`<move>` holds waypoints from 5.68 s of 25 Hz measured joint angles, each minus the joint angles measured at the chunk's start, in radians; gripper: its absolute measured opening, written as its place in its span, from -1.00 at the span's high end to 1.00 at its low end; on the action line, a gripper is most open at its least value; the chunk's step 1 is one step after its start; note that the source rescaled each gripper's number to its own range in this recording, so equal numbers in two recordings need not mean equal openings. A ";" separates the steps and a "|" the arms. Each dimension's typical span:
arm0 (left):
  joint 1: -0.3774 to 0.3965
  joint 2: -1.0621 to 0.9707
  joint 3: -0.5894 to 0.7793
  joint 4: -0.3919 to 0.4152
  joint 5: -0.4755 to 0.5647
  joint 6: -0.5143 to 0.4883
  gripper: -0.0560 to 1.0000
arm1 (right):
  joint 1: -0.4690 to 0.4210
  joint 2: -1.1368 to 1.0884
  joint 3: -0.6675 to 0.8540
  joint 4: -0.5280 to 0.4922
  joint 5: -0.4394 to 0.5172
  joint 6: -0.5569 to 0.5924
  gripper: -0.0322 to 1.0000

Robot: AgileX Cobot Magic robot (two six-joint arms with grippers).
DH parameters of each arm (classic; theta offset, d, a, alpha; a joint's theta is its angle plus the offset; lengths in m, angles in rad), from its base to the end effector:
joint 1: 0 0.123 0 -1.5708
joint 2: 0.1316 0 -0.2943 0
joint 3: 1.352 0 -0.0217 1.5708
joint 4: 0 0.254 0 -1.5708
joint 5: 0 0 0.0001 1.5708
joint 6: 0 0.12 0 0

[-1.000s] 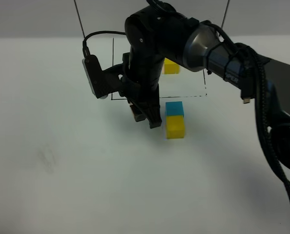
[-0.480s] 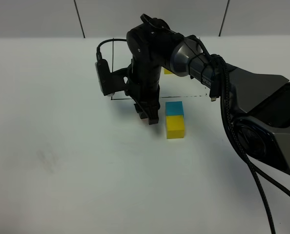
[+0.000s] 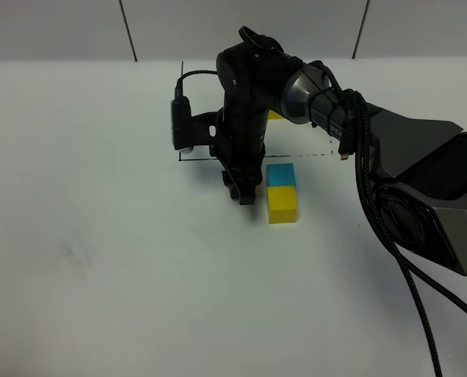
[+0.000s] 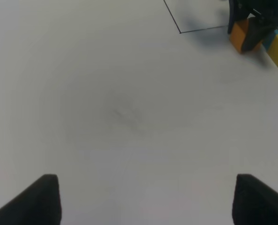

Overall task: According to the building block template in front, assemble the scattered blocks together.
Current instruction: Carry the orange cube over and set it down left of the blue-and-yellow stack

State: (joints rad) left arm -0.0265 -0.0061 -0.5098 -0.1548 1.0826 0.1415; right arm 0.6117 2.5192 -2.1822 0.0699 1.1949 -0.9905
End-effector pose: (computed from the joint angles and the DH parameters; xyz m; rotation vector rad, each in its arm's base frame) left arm 0.0102 -0.0166 0.2674 0.1820 2.0343 -0.1134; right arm 0.4262 0.3085 0.1011 -2.1350 2.1141 0.0626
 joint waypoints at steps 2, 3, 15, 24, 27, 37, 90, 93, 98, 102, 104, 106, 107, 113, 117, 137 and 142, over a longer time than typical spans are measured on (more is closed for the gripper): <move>0.000 0.000 0.000 0.000 0.000 0.000 -0.29 | 0.000 0.000 0.000 0.015 0.001 0.004 0.43; 0.000 0.000 0.000 0.000 0.000 0.000 -0.29 | 0.001 0.000 0.000 0.019 0.001 0.007 0.43; 0.000 0.000 0.000 0.000 0.000 0.000 -0.29 | 0.001 0.000 0.000 0.014 0.006 0.011 0.43; 0.000 0.000 0.000 0.000 0.000 0.000 -0.29 | 0.001 0.000 0.000 -0.003 0.009 0.008 0.43; 0.000 0.000 0.000 0.000 0.000 0.000 -0.29 | 0.000 0.000 0.000 -0.006 0.011 -0.004 0.43; 0.000 0.000 0.000 0.000 0.000 0.000 -0.29 | -0.001 0.000 0.000 -0.006 0.011 0.017 0.43; 0.000 0.000 0.000 0.000 0.000 -0.001 -0.29 | -0.016 -0.021 0.049 0.000 0.005 0.026 0.43; 0.000 0.000 0.000 0.000 0.000 -0.001 -0.29 | -0.016 -0.022 0.051 -0.001 0.004 0.026 0.43; 0.000 0.000 0.000 0.000 0.000 -0.001 -0.29 | -0.016 -0.024 0.054 -0.002 0.005 0.026 0.43; 0.000 0.000 0.000 0.000 0.000 -0.001 -0.29 | -0.016 -0.024 0.054 -0.005 0.005 0.030 0.43; 0.000 0.000 0.000 0.000 0.000 -0.001 -0.29 | -0.016 -0.024 0.054 -0.005 0.005 0.030 0.43; 0.000 0.000 0.000 0.000 0.000 -0.001 -0.29 | -0.016 -0.024 0.054 -0.006 0.005 0.033 0.43; 0.000 0.000 0.000 0.000 0.000 -0.001 -0.29 | -0.016 -0.024 0.054 -0.006 0.005 0.033 0.43; 0.000 0.000 0.000 0.000 0.000 -0.001 -0.29 | -0.016 -0.024 0.054 -0.009 0.006 0.034 0.43; 0.000 0.000 0.000 0.000 0.000 -0.001 -0.29 | -0.016 -0.024 0.054 -0.013 0.008 0.034 0.43; 0.000 0.000 0.000 0.000 0.000 -0.001 -0.29 | -0.016 -0.026 0.058 -0.031 0.011 0.037 0.43; 0.000 0.000 0.000 0.000 0.000 0.000 -0.29 | -0.016 -0.026 0.058 -0.031 0.011 0.034 0.43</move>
State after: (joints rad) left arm -0.0265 -0.0061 -0.5098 -0.1548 1.0826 0.1414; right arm 0.5961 2.4935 -2.1241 0.0391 1.2056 -0.9565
